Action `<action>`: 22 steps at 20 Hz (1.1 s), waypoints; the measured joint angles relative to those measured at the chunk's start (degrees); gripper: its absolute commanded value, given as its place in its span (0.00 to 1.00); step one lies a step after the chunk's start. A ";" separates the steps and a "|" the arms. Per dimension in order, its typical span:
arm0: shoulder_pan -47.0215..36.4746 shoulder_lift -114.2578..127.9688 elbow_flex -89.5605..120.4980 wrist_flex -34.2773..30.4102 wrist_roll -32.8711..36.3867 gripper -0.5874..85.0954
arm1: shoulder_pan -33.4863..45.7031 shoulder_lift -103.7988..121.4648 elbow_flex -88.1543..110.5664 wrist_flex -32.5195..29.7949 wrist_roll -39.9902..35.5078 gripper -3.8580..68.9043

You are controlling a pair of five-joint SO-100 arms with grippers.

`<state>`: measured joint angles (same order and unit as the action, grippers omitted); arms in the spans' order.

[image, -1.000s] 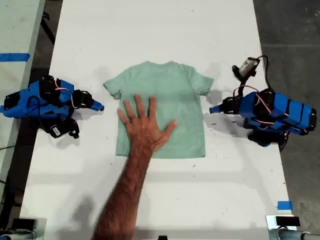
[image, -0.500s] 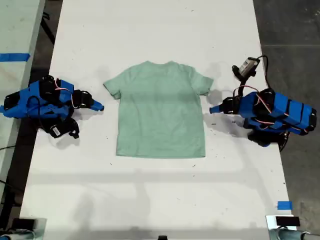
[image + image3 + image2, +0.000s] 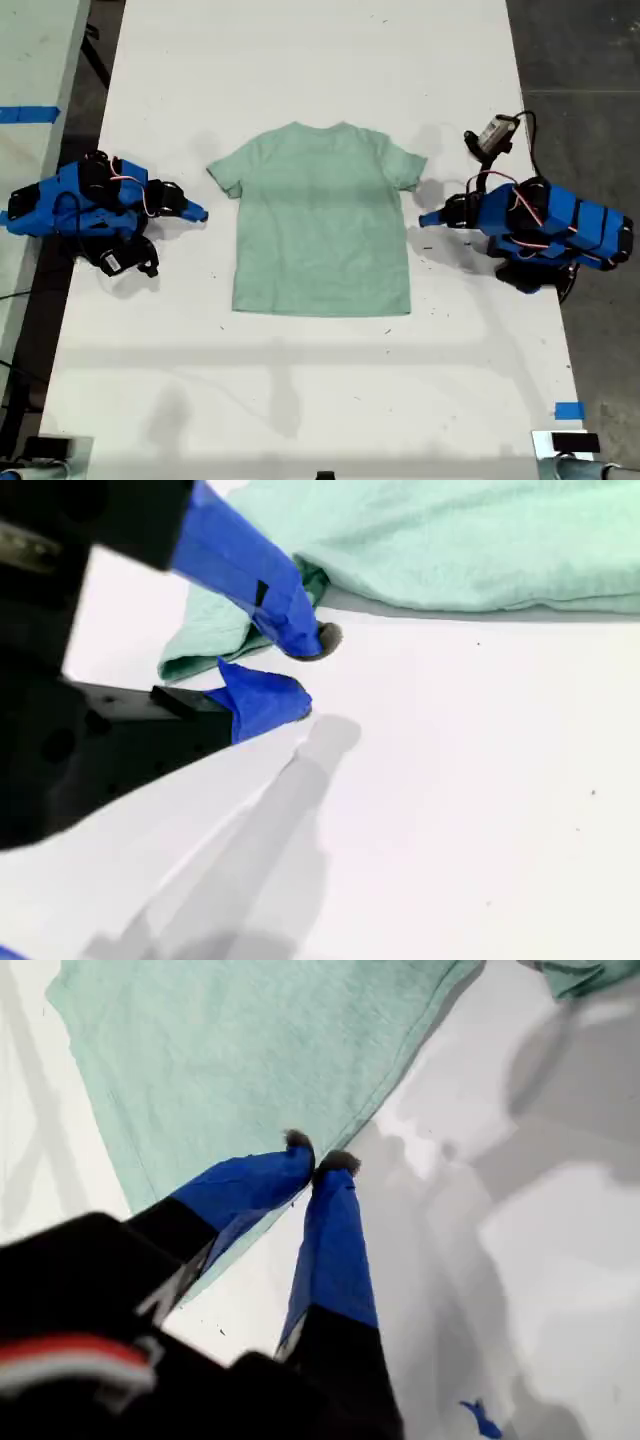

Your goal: Fold tshirt

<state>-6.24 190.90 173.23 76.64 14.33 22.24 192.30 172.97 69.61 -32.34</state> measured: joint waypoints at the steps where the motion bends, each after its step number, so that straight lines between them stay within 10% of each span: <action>1: 0.00 0.00 0.00 0.00 0.00 0.06 | 0.00 0.00 0.00 0.00 0.00 0.09; 8: 0.00 0.00 0.00 0.00 0.00 0.06 | 1.32 0.00 0.00 0.00 1.23 0.09; 16: 2.90 0.00 0.00 0.79 -12.66 0.01 | -5.98 0.00 0.00 0.00 43.86 0.11; 20: 3.08 0.09 0.00 1.14 -14.50 0.01 | -5.98 0.00 0.00 0.00 31.55 0.11; 22: 3.08 -0.09 0.00 0.26 -14.68 0.01 | -6.42 0.00 0.00 0.00 37.09 0.05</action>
<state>-3.16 190.81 173.23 76.90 -0.35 15.82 192.30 172.97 69.61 4.75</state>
